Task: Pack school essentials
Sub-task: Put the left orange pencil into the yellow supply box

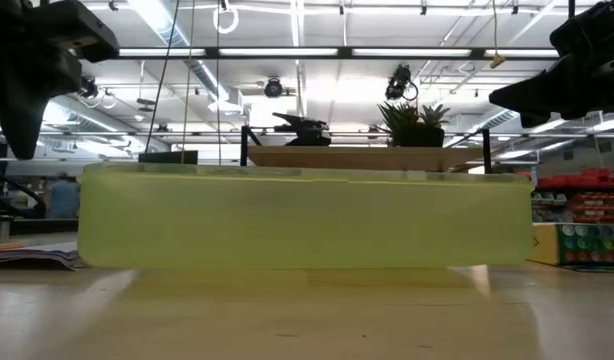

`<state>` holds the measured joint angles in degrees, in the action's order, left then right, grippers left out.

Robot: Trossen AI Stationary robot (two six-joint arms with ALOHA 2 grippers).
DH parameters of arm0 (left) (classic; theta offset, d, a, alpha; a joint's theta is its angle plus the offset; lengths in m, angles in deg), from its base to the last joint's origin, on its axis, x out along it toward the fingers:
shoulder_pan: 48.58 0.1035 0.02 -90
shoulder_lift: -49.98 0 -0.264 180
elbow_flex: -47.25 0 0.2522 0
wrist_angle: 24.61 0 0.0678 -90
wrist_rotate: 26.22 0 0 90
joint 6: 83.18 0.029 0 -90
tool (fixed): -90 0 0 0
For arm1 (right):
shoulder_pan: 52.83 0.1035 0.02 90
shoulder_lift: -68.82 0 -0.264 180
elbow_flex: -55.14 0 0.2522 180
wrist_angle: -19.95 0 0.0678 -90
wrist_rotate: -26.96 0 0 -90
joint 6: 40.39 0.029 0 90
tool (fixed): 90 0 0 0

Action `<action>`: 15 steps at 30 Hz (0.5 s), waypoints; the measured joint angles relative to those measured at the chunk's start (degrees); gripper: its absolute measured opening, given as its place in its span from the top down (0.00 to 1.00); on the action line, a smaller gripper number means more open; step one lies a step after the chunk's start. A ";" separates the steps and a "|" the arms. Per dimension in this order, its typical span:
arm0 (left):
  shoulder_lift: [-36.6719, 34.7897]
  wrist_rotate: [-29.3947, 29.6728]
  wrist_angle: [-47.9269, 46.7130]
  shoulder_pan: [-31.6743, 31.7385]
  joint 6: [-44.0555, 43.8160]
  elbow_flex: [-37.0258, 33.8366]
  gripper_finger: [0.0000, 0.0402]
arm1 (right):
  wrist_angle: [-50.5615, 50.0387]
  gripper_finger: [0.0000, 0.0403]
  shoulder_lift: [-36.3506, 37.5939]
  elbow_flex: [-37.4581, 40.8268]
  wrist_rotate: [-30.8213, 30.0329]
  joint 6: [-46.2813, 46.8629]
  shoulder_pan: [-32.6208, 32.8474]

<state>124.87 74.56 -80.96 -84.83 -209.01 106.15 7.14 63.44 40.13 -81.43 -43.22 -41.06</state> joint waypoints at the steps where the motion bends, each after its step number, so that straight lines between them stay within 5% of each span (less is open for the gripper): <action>1: 1.01 -0.36 1.41 -0.02 -0.71 0.00 0.66 | 0.00 0.90 0.02 0.01 0.00 0.00 -0.02; 15: 8.53 -5.95 -8.29 -0.10 -1.14 10.45 0.65 | 0.00 0.90 0.02 -0.01 0.00 0.00 -0.02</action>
<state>133.39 68.61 -89.25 -84.94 -210.15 116.60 7.14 63.45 40.12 -81.43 -43.22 -41.09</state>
